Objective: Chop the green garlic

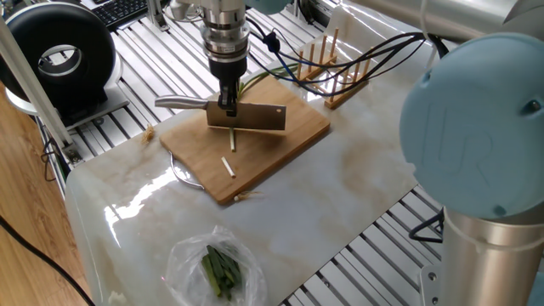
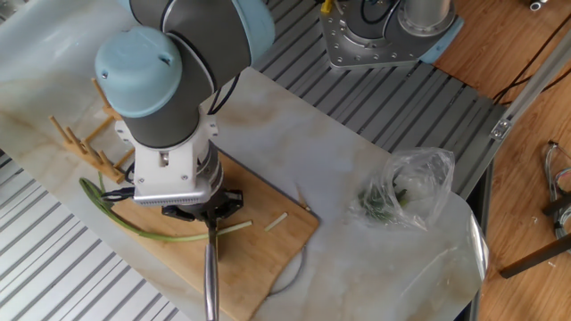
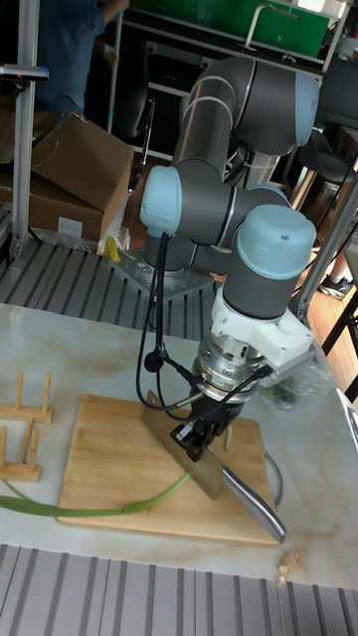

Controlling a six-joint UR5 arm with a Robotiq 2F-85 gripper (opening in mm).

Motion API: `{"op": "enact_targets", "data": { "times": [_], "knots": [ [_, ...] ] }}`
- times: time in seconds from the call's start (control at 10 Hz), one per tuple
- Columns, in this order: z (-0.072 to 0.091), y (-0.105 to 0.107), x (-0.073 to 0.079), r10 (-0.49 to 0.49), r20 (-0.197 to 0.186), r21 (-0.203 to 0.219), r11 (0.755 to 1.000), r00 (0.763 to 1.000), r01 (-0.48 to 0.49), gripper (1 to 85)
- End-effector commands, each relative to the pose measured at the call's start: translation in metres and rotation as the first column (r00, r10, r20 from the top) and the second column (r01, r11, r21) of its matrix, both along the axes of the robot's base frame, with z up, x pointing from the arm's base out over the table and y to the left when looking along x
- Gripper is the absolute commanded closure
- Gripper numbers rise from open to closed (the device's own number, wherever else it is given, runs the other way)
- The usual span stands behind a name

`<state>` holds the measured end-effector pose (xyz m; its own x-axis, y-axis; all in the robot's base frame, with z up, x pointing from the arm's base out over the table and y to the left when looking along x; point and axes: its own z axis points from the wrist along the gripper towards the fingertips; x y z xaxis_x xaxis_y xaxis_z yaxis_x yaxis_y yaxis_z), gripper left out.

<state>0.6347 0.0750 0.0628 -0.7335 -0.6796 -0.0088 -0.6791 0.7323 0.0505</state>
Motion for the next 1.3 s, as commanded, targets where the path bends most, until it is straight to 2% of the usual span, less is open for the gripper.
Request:
{"op": "enact_targets", "data": {
  "times": [0.0, 0.5, 0.8, 1.2],
  "knots": [
    [0.002, 0.005, -0.002, -0.008, -0.009, 0.021, 1.0, 1.0, 0.008, 84.3],
    [0.001, 0.019, -0.007, -0.021, -0.013, 0.025, 0.999, 1.0, 0.022, 84.3],
    [0.006, 0.026, -0.014, -0.019, -0.03, 0.037, 0.999, 0.999, 0.02, 84.3],
    [0.006, 0.028, -0.02, 0.0, -0.038, 0.023, 1.0, 0.999, 0.001, 84.3]
  ]
}}
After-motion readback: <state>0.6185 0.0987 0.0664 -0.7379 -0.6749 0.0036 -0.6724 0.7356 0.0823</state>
